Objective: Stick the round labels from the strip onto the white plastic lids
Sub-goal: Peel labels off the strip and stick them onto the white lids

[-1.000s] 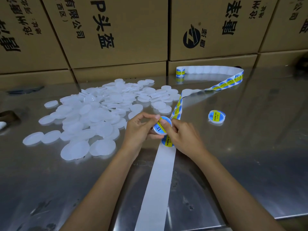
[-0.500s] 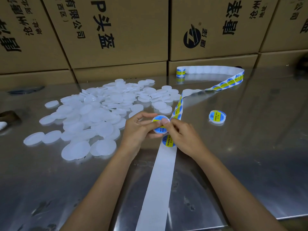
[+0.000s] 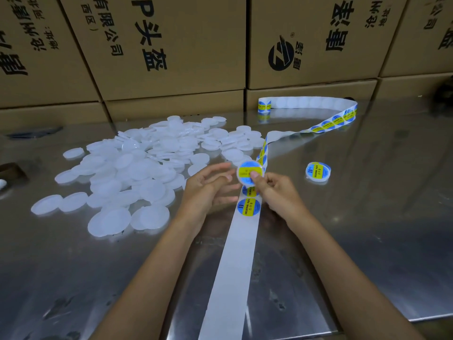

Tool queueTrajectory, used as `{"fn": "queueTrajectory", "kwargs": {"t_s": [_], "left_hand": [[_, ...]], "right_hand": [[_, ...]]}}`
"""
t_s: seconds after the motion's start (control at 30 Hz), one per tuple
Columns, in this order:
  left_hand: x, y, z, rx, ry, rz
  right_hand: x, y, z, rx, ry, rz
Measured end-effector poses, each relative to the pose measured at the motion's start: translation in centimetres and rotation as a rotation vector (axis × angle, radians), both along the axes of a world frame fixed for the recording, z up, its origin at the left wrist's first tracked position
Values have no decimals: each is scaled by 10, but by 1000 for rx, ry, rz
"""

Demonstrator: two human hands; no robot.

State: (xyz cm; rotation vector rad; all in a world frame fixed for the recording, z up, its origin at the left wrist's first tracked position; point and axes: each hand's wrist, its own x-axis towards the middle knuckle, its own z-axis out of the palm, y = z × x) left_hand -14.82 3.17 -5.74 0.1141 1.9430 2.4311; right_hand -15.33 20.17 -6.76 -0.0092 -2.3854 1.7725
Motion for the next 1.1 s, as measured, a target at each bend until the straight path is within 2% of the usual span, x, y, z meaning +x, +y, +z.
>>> {"fn": "queueTrajectory", "kwargs": {"t_s": [0.13,0.23,0.4,0.57,0.67,0.73,0.83,0.9,0.97,1.03,1.1], "left_hand": [[-6,-7,-2,-8,-34,99],[-10,-9,-4,-102,-35,283],[-14,-19,-14,-592,154,603],[-19,-29,-22,-950,317,633],[-25,-35,-27,-1161,312,555],[-27,-36,-30,-1295,249,491],[-28,-37,-31,-1383,251,452],[-27,-35,-27,-1348,286,446],[-24,-29,-21,-1113,299,442],[-18,-22,-11,-650,194,379],[-13,-14,0,-155,35,212]], "right_hand": [[-11,25,5,-433,-150,-242],[-17,42,7,-664,-193,-343],[-20,56,6,-850,-217,-371],[-19,60,7,-882,-255,-304],[-17,57,8,-858,-252,-294],[-15,52,9,-791,-237,-295],[-11,39,10,-599,-215,-295],[-9,29,9,-483,-172,-283],[-8,20,8,-354,-83,-281],[-5,11,6,-210,44,-248],[-1,-1,4,-103,170,-144]]}}
